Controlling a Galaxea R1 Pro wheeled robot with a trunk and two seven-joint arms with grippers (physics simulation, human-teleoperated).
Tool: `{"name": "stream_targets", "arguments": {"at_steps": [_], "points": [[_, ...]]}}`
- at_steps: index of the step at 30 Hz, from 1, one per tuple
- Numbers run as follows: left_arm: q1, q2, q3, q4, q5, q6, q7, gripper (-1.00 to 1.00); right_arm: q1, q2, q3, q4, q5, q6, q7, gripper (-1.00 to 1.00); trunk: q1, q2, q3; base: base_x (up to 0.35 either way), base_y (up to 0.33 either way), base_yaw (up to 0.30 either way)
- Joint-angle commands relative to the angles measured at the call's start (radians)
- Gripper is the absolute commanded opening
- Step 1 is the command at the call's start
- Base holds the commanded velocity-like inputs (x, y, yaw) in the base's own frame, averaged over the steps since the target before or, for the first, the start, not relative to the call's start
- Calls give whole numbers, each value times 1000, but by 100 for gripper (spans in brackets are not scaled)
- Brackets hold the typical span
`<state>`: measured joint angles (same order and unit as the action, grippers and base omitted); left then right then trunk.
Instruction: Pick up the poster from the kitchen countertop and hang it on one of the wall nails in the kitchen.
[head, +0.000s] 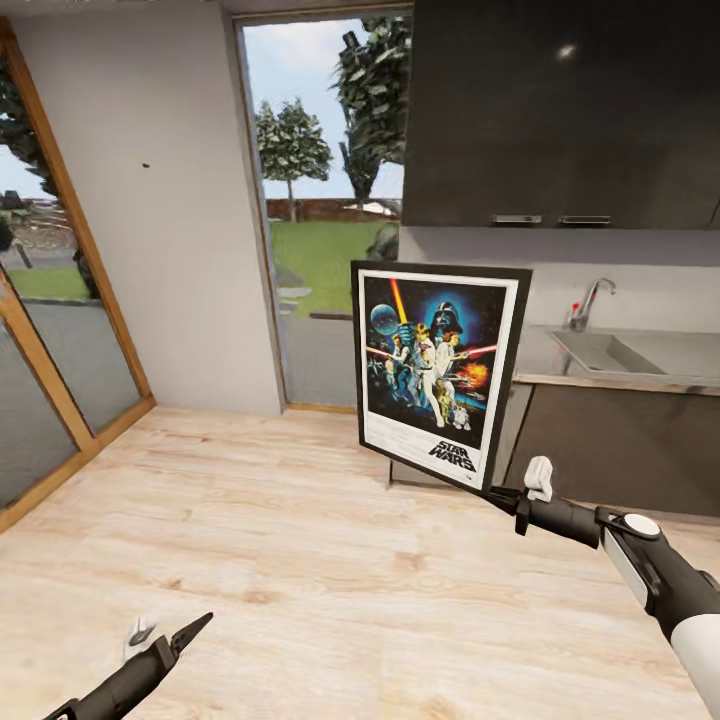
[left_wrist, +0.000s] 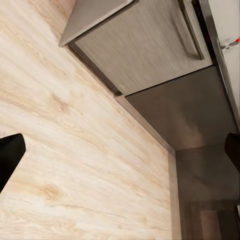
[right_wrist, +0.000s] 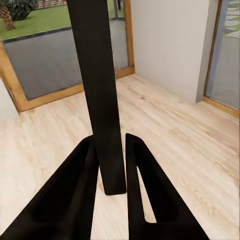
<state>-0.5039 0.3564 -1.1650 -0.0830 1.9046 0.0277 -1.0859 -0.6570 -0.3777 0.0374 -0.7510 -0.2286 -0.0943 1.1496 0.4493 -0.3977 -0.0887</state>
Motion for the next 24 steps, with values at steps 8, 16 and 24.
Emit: {"name": "stream_targets", "arguments": {"at_steps": [8,16,24], "points": [[-1,1,-8,-1,10,4,-2,100,-1,-1,4,1,-5,-7,1,-100,1,-2,-4,0,299,257],[-1,1,-7,-1,10,4,-2,100,-1,-1,4,1,-5,-7,1,-100,1,-2,-8,58,301,274],[-1,2,-7,-1,10,5,-2,100,-1,-1,3,1,-5,-7,1,-100,1,-2,-12,112,309,198]]}}
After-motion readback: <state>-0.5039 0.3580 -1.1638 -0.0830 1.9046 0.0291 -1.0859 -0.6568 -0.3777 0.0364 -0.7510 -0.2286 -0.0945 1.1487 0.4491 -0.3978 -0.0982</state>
